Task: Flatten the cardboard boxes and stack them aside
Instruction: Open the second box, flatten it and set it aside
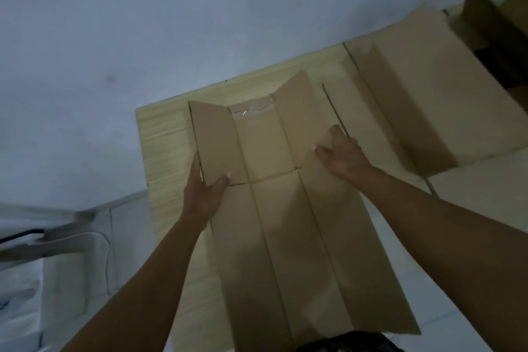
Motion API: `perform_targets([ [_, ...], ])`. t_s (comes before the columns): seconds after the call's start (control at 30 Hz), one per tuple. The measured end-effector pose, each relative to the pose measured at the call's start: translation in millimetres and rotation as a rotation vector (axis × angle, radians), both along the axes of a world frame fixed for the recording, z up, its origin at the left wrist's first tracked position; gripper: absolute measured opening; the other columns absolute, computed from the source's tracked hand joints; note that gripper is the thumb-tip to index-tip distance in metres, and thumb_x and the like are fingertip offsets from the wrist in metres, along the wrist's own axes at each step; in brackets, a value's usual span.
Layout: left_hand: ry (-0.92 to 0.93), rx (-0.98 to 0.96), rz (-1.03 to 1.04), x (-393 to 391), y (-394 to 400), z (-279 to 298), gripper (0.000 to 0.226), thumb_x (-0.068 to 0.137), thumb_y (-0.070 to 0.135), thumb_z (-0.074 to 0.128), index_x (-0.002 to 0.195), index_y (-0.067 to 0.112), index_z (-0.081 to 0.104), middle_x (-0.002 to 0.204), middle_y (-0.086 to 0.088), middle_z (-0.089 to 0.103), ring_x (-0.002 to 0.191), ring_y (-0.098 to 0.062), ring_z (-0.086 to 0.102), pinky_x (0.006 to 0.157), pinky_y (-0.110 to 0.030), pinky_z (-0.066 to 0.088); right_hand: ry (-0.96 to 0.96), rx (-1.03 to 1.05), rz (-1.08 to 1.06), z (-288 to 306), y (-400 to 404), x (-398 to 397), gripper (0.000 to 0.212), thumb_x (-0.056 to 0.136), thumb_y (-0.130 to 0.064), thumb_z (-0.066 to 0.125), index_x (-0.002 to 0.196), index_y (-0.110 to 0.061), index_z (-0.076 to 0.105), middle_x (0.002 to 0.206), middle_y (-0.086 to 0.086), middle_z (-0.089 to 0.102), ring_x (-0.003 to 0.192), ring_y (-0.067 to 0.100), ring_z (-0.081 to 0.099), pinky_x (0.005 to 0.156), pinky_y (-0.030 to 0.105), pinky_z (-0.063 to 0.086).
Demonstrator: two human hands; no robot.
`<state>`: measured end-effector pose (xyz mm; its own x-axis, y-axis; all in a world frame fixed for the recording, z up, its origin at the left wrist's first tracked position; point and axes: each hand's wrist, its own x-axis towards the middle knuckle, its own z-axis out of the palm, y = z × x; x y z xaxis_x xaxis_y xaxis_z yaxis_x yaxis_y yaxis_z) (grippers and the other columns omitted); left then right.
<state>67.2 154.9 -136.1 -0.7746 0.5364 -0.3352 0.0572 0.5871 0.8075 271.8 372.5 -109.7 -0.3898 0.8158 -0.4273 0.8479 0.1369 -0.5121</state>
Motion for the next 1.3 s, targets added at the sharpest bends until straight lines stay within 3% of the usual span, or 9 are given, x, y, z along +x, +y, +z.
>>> perform_targets([
  [0.13,0.152,-0.084,-0.073,15.3,9.6,19.4,0.076,0.087,0.028,0.066,0.151,0.023,0.025,0.136,-0.007,0.058,0.118,-0.031,0.058,0.098,-0.037,0.047,0.065,0.081,0.022,19.8,-17.0,22.8,0.044,0.1,-0.036,0.052,0.136,-0.012,0.041,0.111,0.027,0.06,0.103,0.042,0.06,0.08,0.037,0.045],
  [0.33,0.239,-0.002,-0.134,38.9,59.6,101.4,0.056,0.09,0.025,0.063,0.14,0.012,0.04,0.127,-0.011,0.061,0.112,-0.032,0.06,0.088,-0.031,0.044,0.179,0.18,-0.096,95.1,4.8,54.5,0.037,0.1,-0.032,0.047,0.131,-0.012,0.045,0.119,0.019,0.061,0.108,0.039,0.058,0.089,0.04,0.048],
  [0.47,0.281,0.052,-0.157,72.2,101.8,160.9,0.045,0.093,0.029,0.061,0.127,0.006,0.044,0.123,-0.015,0.06,0.108,-0.033,0.059,0.081,-0.032,0.044,0.256,0.242,-0.142,155.2,32.5,90.9,0.031,0.1,-0.029,0.043,0.128,-0.019,0.047,0.109,0.004,0.061,0.091,0.025,0.058,0.077,0.034,0.046],
  [0.6,0.352,0.116,-0.184,133.9,147.3,215.0,0.042,0.094,0.032,0.058,0.125,0.006,0.047,0.119,-0.012,0.058,0.094,-0.027,0.053,0.077,-0.032,0.04,0.266,0.361,-0.184,210.7,59.0,155.6,0.038,0.095,-0.031,0.046,0.131,-0.021,0.047,0.11,0.005,0.058,0.091,0.026,0.056,0.068,0.032,0.045],
  [0.77,0.41,0.207,-0.274,230.4,214.8,262.4,0.047,0.095,0.036,0.055,0.131,0.008,0.045,0.125,-0.013,0.056,0.1,-0.026,0.054,0.079,-0.034,0.042,0.304,0.457,-0.298,256.8,99.3,270.6,0.029,0.09,-0.032,0.051,0.114,-0.016,0.053,0.109,0.009,0.061,0.095,0.031,0.06,0.081,0.039,0.052],
  [0.87,0.415,0.241,-0.337,294.5,257.9,276.0,0.049,0.094,0.038,0.055,0.132,0.009,0.044,0.127,-0.013,0.056,0.108,-0.031,0.056,0.083,-0.036,0.045,0.269,0.504,-0.377,269.4,120.8,342.3,0.029,0.09,-0.032,0.05,0.113,-0.013,0.051,0.107,0.011,0.059,0.095,0.033,0.059,0.083,0.042,0.053],
  [0.97,0.402,0.259,-0.4,360.9,302.1,280.7,0.049,0.095,0.039,0.054,0.131,0.008,0.045,0.128,-0.013,0.056,0.112,-0.033,0.056,0.084,-0.036,0.045,0.233,0.529,-0.452,274.0,147.0,412.1,0.028,0.091,-0.03,0.049,0.113,-0.012,0.049,0.104,0.01,0.057,0.091,0.03,0.058,0.076,0.038,0.05],
  [1.17,0.374,0.303,-0.528,472.6,396.2,277.2,0.043,0.096,0.042,0.05,0.12,0.007,0.054,0.12,-0.012,0.06,0.105,-0.03,0.057,0.081,-0.031,0.041,0.241,0.49,-0.645,268.8,205.5,528.0,0.042,0.088,-0.037,0.047,0.124,-0.013,0.049,0.111,0.009,0.058,0.094,0.029,0.06,0.082,0.043,0.054],
  [1.3,0.333,0.297,-0.604,534.0,469.6,272.7,0.049,0.095,0.046,0.05,0.123,0.007,0.06,0.125,-0.012,0.063,0.113,-0.034,0.058,0.092,-0.035,0.046,0.232,0.488,-0.747,256.3,252.8,592.7,0.042,0.092,-0.035,0.045,0.126,-0.011,0.049,0.111,0.008,0.059,0.094,0.027,0.058,0.075,0.037,0.045],
])
